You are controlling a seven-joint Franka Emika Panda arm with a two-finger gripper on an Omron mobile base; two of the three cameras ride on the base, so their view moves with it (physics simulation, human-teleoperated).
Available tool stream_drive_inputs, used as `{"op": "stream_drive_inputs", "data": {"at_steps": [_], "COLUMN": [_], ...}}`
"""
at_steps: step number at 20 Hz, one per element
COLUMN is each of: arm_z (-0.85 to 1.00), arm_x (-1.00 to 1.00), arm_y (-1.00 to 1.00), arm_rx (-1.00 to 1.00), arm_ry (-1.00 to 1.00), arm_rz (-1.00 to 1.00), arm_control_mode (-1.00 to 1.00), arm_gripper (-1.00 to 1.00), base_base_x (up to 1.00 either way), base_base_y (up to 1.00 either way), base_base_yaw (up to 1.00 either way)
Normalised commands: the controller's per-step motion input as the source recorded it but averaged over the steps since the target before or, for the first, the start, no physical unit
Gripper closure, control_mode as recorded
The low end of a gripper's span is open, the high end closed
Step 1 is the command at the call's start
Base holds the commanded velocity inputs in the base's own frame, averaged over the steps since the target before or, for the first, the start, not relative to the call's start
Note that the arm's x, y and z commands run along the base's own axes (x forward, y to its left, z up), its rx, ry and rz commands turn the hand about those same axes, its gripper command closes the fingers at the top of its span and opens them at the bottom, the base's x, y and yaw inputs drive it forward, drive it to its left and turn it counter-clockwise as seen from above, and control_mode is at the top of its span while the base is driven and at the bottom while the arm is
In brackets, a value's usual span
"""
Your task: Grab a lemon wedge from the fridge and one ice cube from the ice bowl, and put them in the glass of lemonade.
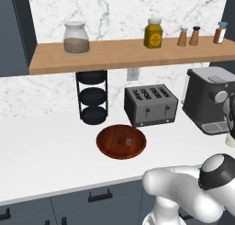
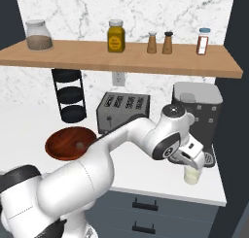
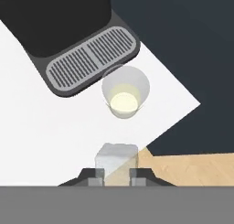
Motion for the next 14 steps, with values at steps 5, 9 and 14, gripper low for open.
{"op": "stream_drive_inputs", "data": {"at_steps": [5, 9, 14], "arm_z": [-0.17, 0.00, 0.00], "arm_x": [0.12, 0.11, 0.07], "arm_y": [-0.18, -0.17, -0.19], "arm_rx": [0.00, 0.00, 0.00], "arm_ry": [0.00, 0.00, 0.00], "arm_rz": [0.00, 0.00, 0.00], "arm_control_mode": [-1.00, -1.00, -1.00], "arm_gripper": [1.00, 1.00, 1.00], "base_base_x": [0.00, 0.00, 0.00], "base_base_y": [0.00, 0.00, 0.00], "base_base_yaw": [0.00, 0.00, 0.00]}}
